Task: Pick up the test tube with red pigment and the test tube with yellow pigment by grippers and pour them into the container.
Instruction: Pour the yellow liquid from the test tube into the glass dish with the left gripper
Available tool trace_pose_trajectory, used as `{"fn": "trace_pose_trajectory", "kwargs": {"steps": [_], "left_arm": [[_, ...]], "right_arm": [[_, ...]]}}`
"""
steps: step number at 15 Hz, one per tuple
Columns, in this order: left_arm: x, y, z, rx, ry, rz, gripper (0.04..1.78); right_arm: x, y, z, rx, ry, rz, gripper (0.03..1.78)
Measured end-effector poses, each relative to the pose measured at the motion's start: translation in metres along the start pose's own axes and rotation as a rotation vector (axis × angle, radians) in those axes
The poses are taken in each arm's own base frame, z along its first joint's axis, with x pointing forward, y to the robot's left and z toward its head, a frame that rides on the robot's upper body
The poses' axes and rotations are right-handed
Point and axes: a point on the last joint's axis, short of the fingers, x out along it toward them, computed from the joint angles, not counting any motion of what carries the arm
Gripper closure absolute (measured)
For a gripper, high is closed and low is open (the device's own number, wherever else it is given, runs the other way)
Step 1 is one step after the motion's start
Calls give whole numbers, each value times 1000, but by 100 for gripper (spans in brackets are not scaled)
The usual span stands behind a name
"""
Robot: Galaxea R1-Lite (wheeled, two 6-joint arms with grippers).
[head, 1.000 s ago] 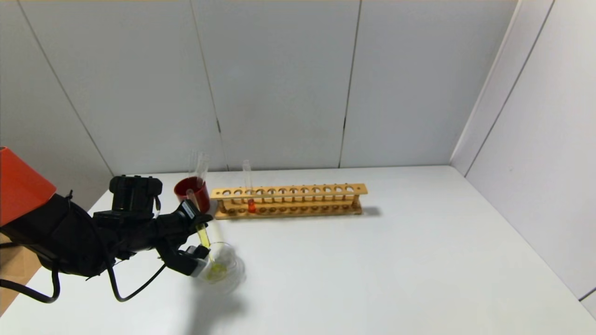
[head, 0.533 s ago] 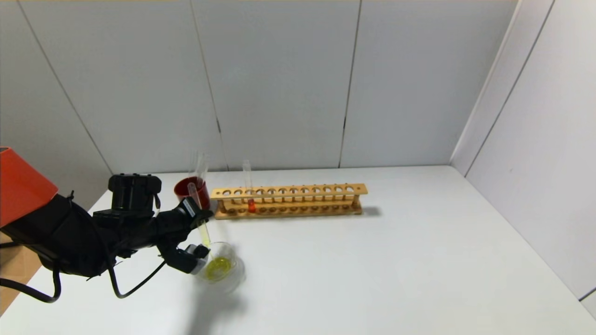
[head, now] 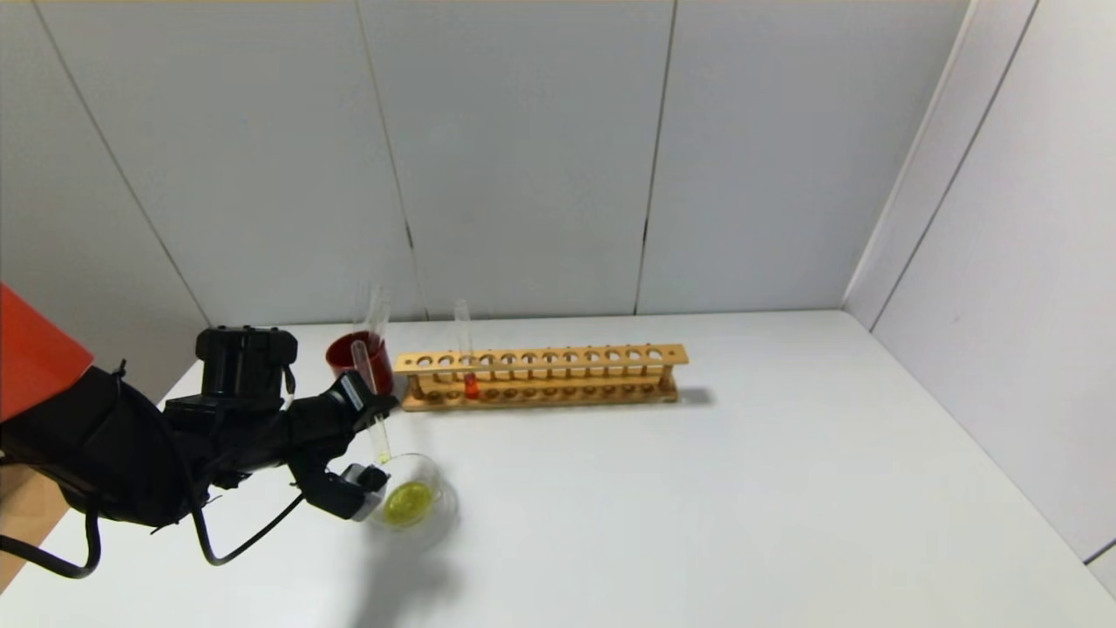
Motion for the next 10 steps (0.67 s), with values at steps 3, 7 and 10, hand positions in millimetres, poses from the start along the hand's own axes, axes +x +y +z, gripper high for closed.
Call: {"fn": "trace_pose_trajectory", "kwargs": {"steps": [3, 7, 10], "left_arm": [[-7, 0, 3, 21, 4, 0, 149], [-9, 2, 3, 35, 35, 20, 149], [-6, 4, 4, 45, 46, 30, 149]], "right_arm": [[0, 0, 0, 0, 0, 1, 6], [0, 0, 0, 0, 0, 0, 6], [0, 0, 0, 0, 0, 0, 6]]}}
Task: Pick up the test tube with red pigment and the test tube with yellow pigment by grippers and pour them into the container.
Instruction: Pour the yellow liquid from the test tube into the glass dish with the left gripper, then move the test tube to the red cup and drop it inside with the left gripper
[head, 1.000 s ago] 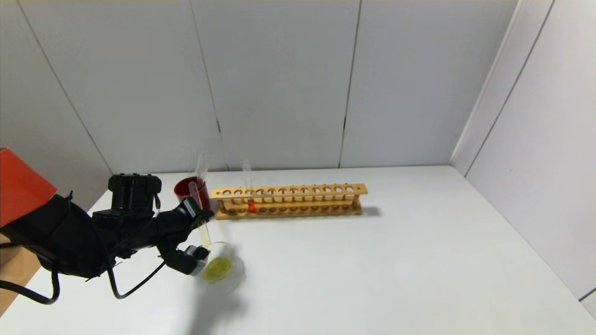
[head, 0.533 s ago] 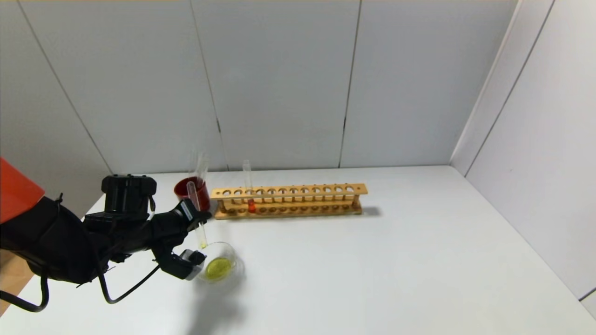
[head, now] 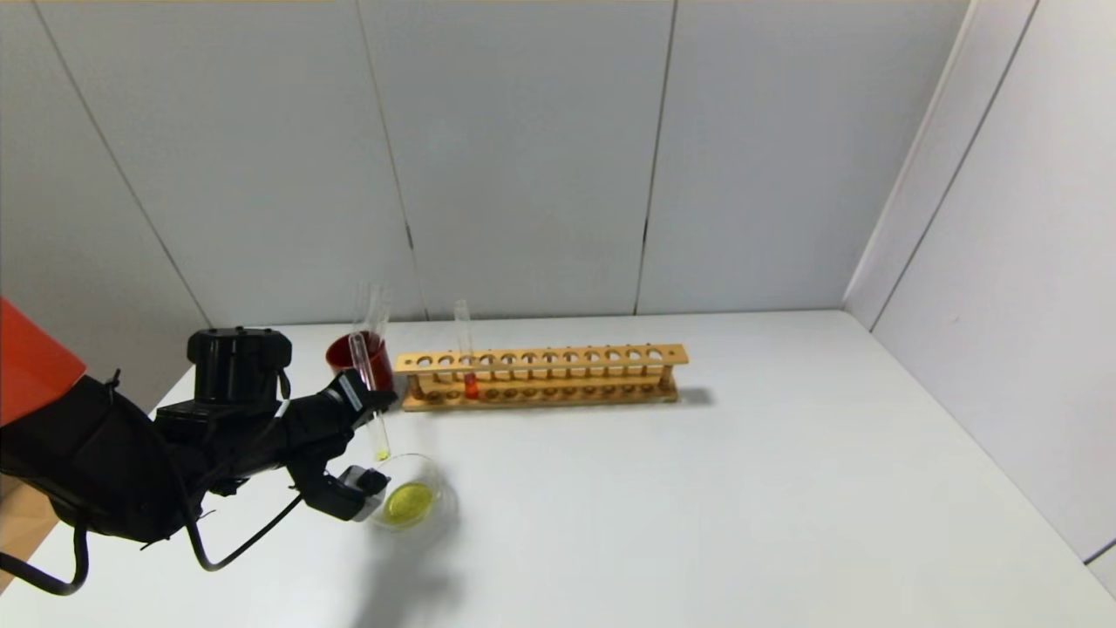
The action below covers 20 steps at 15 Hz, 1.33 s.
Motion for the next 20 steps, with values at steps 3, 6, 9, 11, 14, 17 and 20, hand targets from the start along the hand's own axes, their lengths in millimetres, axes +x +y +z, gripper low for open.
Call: {"fn": "trace_pose_trajectory", "kwargs": {"steps": [3, 6, 9, 11, 14, 17, 20], "left_arm": [[2, 3, 0, 24, 32, 18, 149], [3, 10, 2, 81, 42, 50, 149], [2, 11, 3, 93, 42, 57, 149], [-1, 12, 4, 94, 41, 59, 149], [-7, 13, 6, 74, 42, 57, 149], [-12, 16, 4, -69, 55, 72, 149], [-22, 29, -7, -310, 190, 112, 149]], "right_arm": [[0, 0, 0, 0, 0, 0, 6], [0, 0, 0, 1, 0, 0, 6], [0, 0, 0, 0, 0, 0, 6], [0, 0, 0, 0, 0, 0, 6], [0, 0, 0, 0, 0, 0, 6], [0, 0, 0, 0, 0, 0, 6], [0, 0, 0, 0, 0, 0, 6]]}}
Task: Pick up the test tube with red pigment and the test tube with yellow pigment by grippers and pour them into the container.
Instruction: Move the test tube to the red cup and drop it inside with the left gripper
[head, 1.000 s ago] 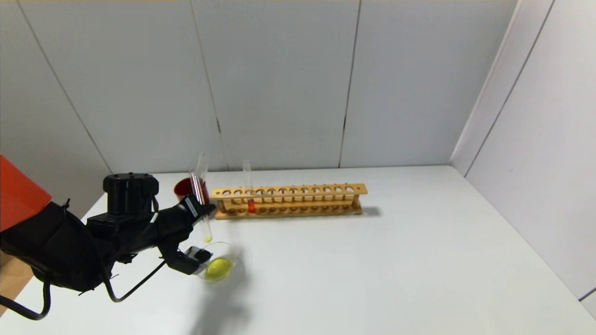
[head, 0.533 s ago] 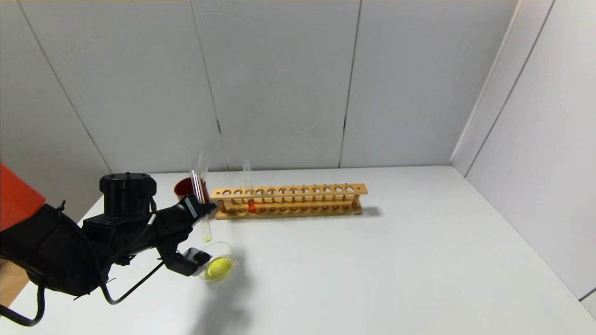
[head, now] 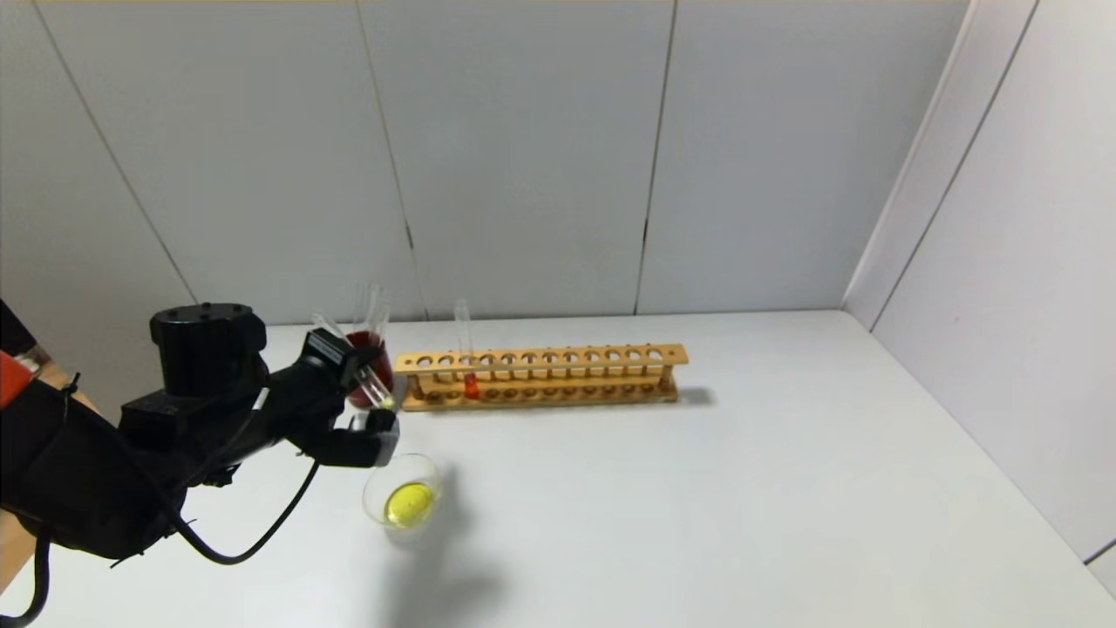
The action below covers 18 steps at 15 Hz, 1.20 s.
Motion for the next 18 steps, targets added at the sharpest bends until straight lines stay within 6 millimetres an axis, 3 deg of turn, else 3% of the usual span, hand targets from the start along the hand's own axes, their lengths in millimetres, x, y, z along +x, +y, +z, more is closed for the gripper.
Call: {"fn": "trace_pose_trajectory", "kwargs": {"steps": [5, 9, 15, 18], "left_arm": [[-7, 47, -25, -544, 406, 163, 149], [0, 89, -47, -984, 525, 300, 149], [15, 93, -53, -1581, 459, 448, 149], [30, 81, -62, -1739, 435, 547, 149]], "right_arm": [[0, 0, 0, 0, 0, 0, 6], [0, 0, 0, 0, 0, 0, 6], [0, 0, 0, 0, 0, 0, 6], [0, 0, 0, 0, 0, 0, 6]]}}
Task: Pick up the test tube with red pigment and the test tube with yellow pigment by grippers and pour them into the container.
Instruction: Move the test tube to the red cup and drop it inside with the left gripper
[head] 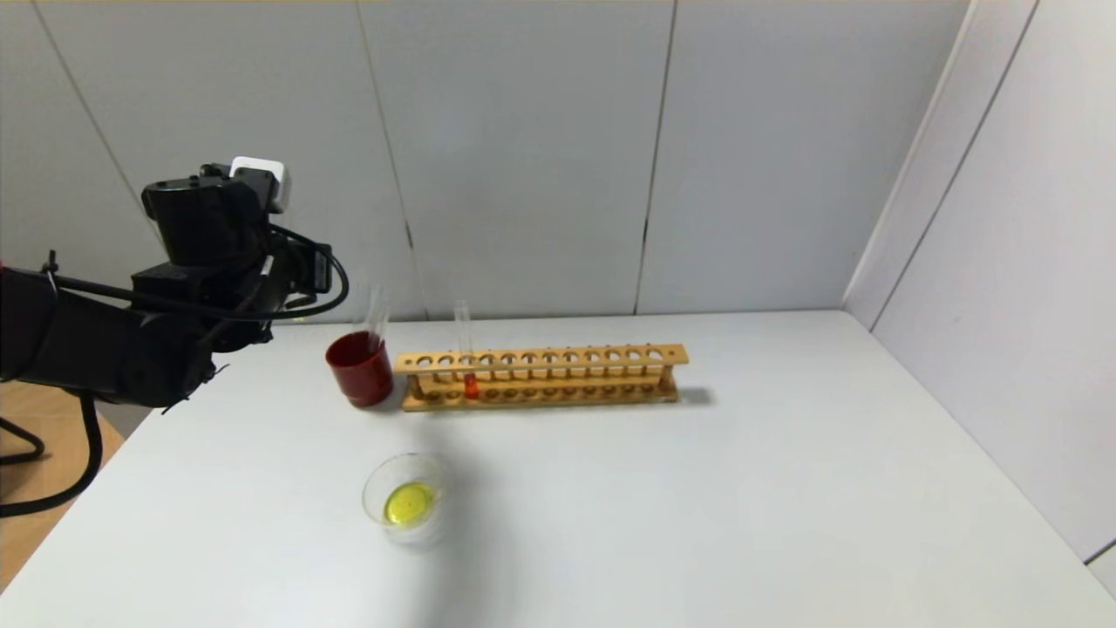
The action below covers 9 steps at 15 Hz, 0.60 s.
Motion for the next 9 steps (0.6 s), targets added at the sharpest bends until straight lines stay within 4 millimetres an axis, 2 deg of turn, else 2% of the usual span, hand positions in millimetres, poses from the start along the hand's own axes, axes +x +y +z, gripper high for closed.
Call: {"fn": "trace_pose_trajectory", "kwargs": {"steps": [4, 9], "left_arm": [[19, -3, -20, -157, 31, -7, 149], [32, -15, -38, -270, 71, -48, 149]], "right_arm": [[0, 0, 0, 0, 0, 0, 6], [0, 0, 0, 0, 0, 0, 6]]}}
